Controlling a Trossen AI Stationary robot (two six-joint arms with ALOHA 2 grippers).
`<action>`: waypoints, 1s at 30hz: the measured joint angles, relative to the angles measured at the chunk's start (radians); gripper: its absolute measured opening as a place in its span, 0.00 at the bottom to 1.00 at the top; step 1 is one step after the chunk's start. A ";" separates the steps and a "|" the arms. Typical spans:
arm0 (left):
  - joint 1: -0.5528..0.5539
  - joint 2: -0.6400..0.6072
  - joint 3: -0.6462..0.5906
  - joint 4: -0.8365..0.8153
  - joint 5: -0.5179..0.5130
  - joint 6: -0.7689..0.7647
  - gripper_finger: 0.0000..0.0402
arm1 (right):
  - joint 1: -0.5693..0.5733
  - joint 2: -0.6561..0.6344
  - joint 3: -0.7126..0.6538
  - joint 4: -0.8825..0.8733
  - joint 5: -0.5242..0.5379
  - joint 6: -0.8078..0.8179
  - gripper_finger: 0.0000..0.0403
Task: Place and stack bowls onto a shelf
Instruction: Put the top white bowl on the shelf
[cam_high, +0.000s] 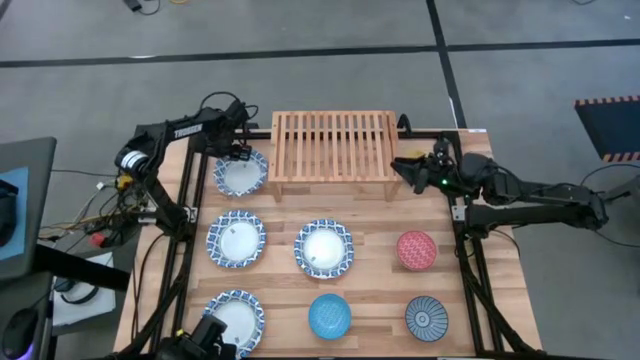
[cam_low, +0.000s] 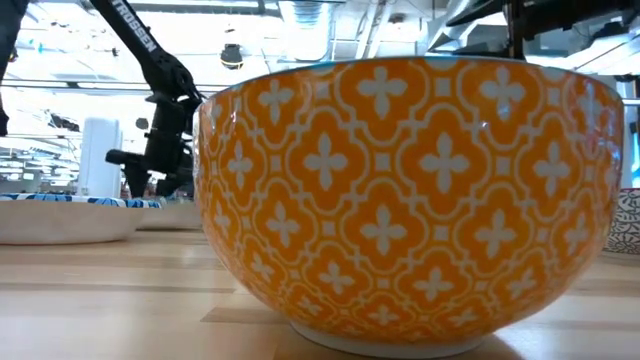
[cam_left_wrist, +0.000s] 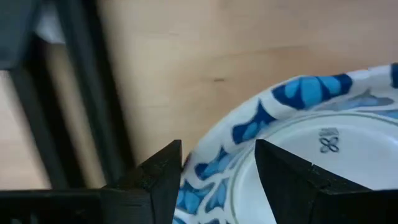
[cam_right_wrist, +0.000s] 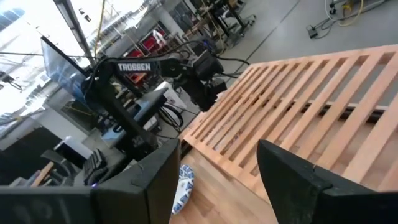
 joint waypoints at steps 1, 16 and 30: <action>0.003 0.004 0.000 -0.001 0.017 0.002 0.45 | 0.000 0.000 0.000 -0.003 0.000 0.000 0.60; 0.009 0.001 0.015 -0.108 0.079 0.076 0.02 | -0.023 -0.001 0.000 -0.006 0.002 -0.015 0.60; -0.041 -0.245 0.329 -0.408 -0.056 0.154 0.03 | -0.020 -0.002 0.000 0.019 -0.001 -0.015 0.60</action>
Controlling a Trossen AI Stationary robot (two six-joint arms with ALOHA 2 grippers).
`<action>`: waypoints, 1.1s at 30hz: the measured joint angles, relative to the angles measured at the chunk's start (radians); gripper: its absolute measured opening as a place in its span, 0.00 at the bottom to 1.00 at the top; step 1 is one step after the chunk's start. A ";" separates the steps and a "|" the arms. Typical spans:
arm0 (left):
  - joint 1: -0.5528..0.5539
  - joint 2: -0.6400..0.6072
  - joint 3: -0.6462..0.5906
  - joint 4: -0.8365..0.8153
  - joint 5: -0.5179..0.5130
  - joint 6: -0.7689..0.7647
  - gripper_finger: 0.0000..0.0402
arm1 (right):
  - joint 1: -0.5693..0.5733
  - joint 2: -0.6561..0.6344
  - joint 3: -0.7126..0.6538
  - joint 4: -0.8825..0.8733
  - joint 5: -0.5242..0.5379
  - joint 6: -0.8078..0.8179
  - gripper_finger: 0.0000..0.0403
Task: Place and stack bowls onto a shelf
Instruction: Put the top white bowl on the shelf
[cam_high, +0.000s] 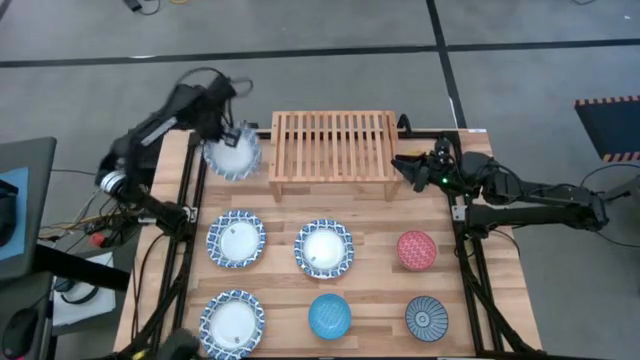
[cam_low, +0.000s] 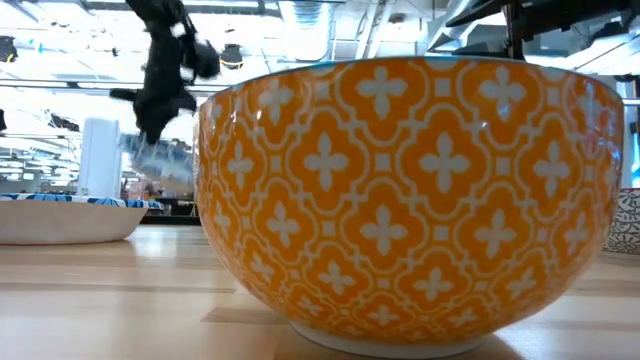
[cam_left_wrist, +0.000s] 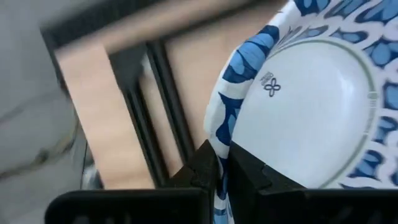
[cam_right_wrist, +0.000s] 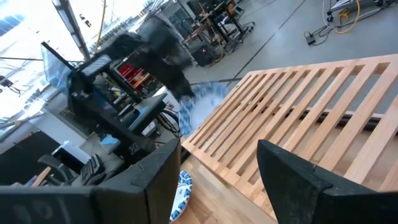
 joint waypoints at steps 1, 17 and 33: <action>0.000 -0.028 0.033 0.005 0.000 0.000 0.02 | 0.000 0.000 0.000 0.000 0.000 0.000 0.60; -0.220 -0.049 0.194 0.348 0.158 -0.107 0.00 | -0.071 0.000 0.000 -0.001 -0.005 0.033 0.60; -0.278 0.151 0.207 0.389 0.319 -0.184 0.11 | -0.010 0.000 0.000 -0.001 -0.012 0.063 0.60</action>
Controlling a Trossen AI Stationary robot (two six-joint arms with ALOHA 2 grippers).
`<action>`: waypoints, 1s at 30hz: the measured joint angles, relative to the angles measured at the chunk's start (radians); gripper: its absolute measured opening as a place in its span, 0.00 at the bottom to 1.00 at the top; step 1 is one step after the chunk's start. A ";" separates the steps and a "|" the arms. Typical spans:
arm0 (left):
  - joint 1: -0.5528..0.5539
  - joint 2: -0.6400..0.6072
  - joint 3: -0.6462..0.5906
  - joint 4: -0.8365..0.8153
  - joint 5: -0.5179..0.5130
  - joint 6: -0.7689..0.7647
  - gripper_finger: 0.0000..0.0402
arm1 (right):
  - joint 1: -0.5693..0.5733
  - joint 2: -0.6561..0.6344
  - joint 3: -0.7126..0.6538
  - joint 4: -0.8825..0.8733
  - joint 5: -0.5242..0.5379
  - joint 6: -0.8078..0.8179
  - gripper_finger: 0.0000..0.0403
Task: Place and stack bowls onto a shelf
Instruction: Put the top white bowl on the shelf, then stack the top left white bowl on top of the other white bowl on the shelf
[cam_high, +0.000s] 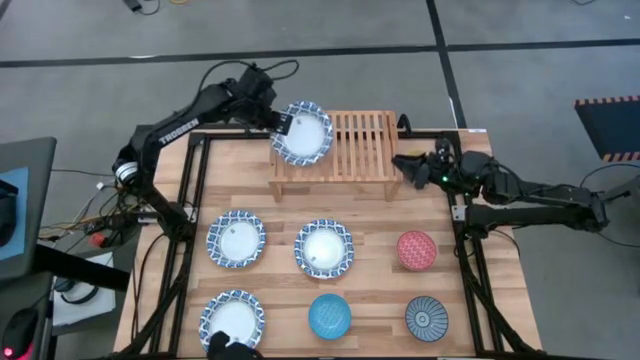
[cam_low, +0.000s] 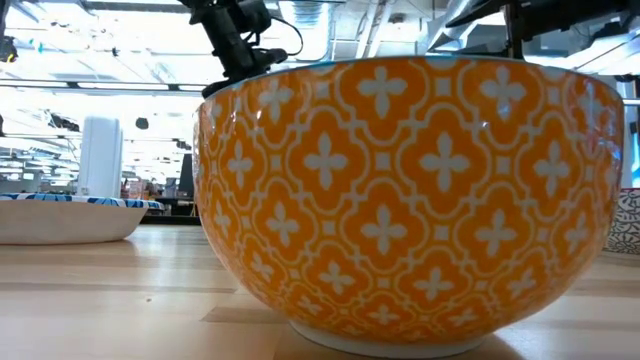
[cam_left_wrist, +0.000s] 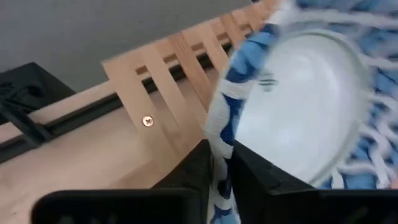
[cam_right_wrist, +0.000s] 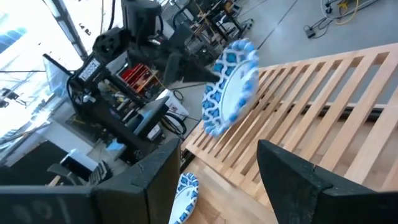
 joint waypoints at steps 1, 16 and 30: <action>0.004 0.000 0.014 -0.017 0.001 0.003 0.14 | 0.003 0.000 0.000 -0.002 0.000 0.000 0.60; -0.001 -0.053 0.222 -0.312 -0.061 0.150 0.55 | -0.002 0.001 0.000 -0.006 0.008 -0.004 0.60; -0.192 -0.525 -0.420 -0.210 -0.158 -0.041 0.55 | -0.004 0.002 0.000 -0.040 0.008 -0.019 0.59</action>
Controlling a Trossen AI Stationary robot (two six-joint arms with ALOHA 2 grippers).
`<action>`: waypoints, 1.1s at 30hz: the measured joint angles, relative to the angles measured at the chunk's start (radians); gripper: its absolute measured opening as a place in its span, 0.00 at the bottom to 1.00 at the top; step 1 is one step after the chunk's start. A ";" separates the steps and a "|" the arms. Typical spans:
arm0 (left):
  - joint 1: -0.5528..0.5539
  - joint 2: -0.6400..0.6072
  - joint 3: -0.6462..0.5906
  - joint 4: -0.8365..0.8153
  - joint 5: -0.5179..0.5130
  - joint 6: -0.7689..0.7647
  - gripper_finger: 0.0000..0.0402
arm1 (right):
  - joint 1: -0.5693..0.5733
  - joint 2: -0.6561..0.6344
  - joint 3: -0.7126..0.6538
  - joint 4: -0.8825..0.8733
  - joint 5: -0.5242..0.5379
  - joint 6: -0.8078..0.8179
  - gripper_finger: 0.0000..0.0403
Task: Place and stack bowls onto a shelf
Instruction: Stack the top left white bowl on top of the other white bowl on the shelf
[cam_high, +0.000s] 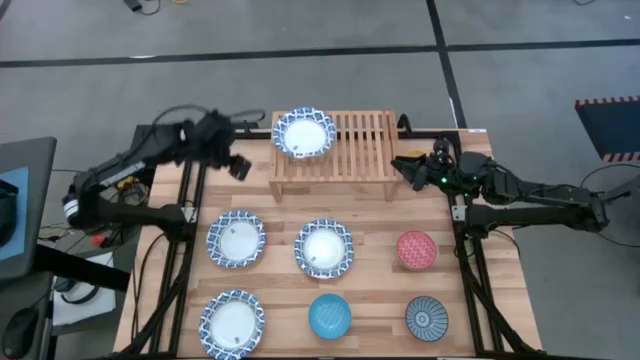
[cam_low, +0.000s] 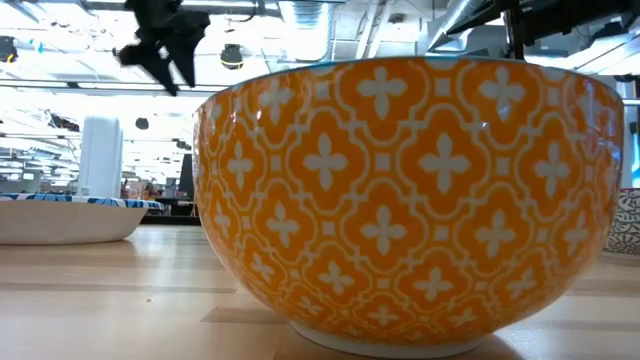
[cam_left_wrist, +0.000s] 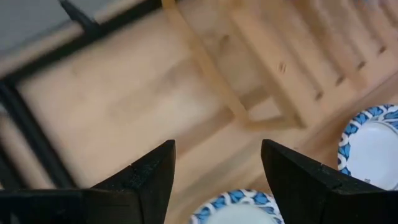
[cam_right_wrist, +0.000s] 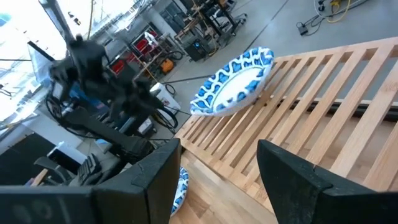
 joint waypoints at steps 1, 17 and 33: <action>-0.020 -0.031 -0.061 0.035 0.001 -0.035 0.55 | -0.001 0.000 0.000 0.000 0.000 0.000 0.59; -0.178 -0.054 -0.563 0.155 0.046 -0.257 0.55 | -0.034 0.000 0.000 0.001 0.000 0.009 0.59; -0.177 0.061 -0.654 0.156 0.150 -0.165 0.37 | -0.032 0.000 0.000 0.001 -0.001 0.019 0.59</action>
